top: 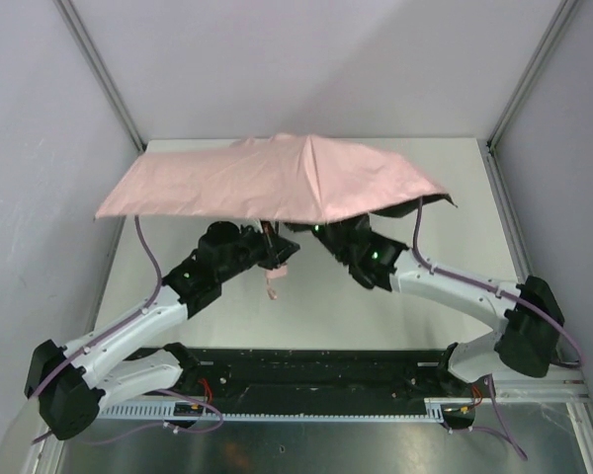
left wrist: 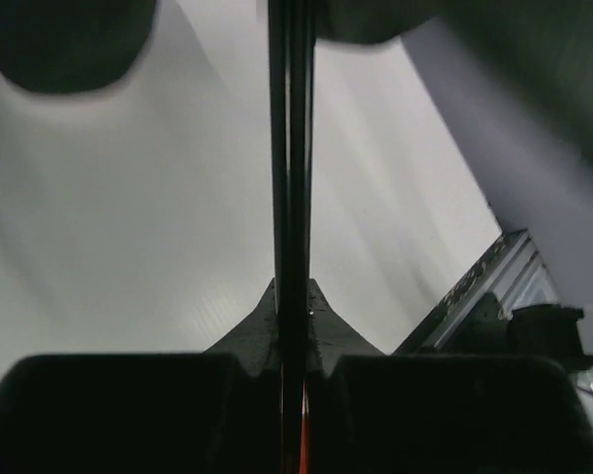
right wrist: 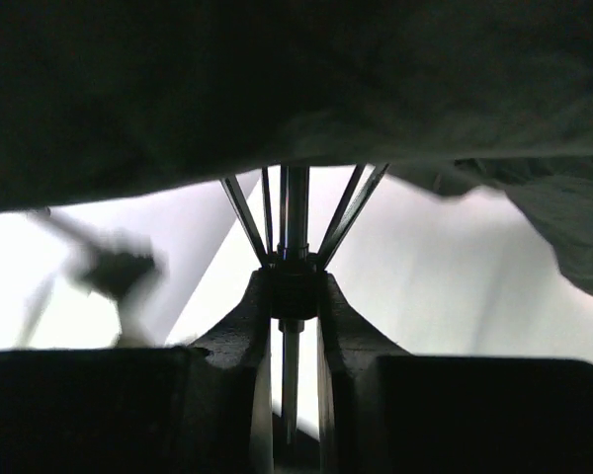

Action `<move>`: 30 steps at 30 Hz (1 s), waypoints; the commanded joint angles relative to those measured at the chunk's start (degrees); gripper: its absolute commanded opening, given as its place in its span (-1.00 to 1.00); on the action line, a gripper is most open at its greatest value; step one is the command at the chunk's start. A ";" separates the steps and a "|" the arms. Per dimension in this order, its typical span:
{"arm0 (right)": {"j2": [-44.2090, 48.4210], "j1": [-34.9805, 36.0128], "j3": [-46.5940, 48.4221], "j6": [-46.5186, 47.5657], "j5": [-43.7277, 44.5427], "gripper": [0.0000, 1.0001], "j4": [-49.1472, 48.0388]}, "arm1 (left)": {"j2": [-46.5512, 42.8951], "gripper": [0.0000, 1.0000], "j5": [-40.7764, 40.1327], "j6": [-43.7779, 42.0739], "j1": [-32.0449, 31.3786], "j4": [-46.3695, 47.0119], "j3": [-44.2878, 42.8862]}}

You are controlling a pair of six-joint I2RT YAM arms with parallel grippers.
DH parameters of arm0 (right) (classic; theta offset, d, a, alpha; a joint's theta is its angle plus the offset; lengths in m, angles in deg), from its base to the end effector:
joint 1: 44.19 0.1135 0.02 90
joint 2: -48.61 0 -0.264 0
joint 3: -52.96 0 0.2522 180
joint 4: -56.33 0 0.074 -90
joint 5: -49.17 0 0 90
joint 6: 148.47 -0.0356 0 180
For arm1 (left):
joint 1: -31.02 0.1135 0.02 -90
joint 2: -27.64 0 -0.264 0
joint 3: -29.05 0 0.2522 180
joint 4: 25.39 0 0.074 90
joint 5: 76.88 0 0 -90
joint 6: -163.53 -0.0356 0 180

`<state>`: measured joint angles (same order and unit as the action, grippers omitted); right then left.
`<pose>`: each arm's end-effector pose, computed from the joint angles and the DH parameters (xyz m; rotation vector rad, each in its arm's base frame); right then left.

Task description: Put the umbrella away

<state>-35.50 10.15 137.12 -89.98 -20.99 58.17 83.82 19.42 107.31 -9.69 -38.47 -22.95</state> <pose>0.2153 0.2794 0.3730 -0.0524 1.6718 0.8774 0.1711 -0.1524 0.2820 0.2011 1.9843 -0.9755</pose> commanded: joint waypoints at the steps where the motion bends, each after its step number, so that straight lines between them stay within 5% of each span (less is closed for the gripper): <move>1: 5.63 7.24 -10.37 -2.56 7.29 -1.00 -1.98 | 0.47 -1.00 -0.15 -1.09 2.94 6.72 -7.46; 11: 9.17 5.37 -16.41 -0.13 7.49 -1.00 -10.25 | -0.56 -0.96 3.70 1.80 2.95 9.40 -1.59; 16: 9.32 -1.85 -16.47 3.23 1.42 -1.00 -16.21 | -0.81 0.27 8.81 2.20 1.96 10.83 2.91; 19: 9.12 -9.21 -15.54 5.43 -5.38 -1.00 -19.41 | -3.71 0.65 12.46 1.25 1.77 10.85 7.09; 21: 8.61 -14.06 -14.16 8.05 -12.02 -1.00 -20.78 | -6.57 0.68 16.27 0.71 1.80 10.68 9.91; 26: 8.07 -24.70 -13.41 16.33 -32.45 -1.00 -23.43 | -15.11 0.37 30.18 1.20 1.75 10.65 13.45; 30: 10.62 -28.45 -15.95 25.03 -45.92 -1.00 -22.39 | -23.94 0.39 38.34 2.05 1.83 9.97 7.41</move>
<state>-28.47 -16.64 120.13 -75.79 -47.53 42.87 67.27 45.54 109.17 -7.75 -30.84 -9.18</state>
